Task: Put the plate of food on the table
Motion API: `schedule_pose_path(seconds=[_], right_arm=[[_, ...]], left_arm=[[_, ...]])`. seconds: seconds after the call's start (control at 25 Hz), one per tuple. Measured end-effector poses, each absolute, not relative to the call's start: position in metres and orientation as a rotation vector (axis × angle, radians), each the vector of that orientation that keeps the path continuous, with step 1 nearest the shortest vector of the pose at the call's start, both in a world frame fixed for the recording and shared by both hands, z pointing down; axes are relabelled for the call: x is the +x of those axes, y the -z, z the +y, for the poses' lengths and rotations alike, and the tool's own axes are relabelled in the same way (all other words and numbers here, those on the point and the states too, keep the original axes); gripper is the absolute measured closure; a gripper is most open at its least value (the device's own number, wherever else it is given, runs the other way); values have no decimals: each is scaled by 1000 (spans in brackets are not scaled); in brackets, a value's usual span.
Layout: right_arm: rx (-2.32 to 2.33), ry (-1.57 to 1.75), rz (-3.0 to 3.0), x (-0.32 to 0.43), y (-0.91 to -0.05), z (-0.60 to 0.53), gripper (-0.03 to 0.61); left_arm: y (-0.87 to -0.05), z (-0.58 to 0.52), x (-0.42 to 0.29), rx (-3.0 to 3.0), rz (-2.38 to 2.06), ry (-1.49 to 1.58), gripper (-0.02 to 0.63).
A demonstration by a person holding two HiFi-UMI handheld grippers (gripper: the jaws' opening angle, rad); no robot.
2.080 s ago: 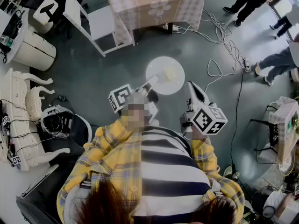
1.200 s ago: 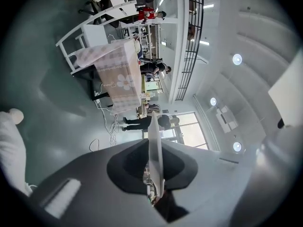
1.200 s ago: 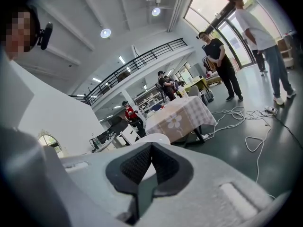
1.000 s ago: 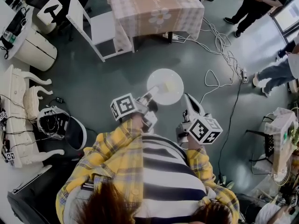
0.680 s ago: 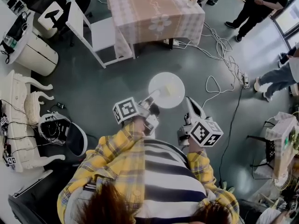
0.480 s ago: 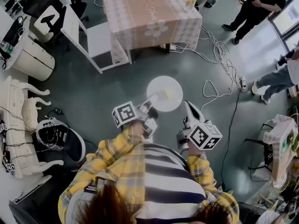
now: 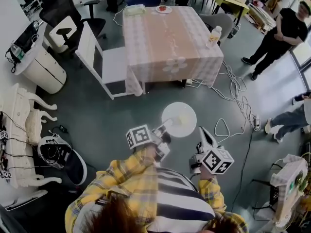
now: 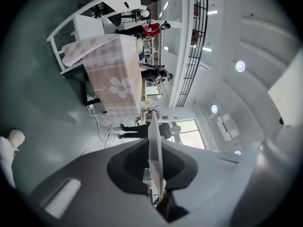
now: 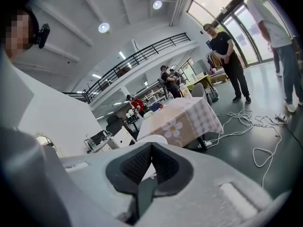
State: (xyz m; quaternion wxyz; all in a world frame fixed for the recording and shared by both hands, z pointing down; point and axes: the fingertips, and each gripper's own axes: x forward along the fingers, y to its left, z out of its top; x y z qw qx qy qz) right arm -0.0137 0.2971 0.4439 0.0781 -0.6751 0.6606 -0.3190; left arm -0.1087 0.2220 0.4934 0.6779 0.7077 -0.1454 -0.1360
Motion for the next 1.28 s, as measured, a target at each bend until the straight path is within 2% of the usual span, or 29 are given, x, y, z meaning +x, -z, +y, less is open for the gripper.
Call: schedule_pose_path(seconds=[0.72, 1.28], right_arm=[[-2063, 913, 2027, 21, -429, 195, 581], [-1980, 940, 2069, 76, -437, 103, 581]], left_arm=[[-485, 123, -79, 1599, -307, 341, 594], [-489, 39, -23, 1597, -345, 369, 594]])
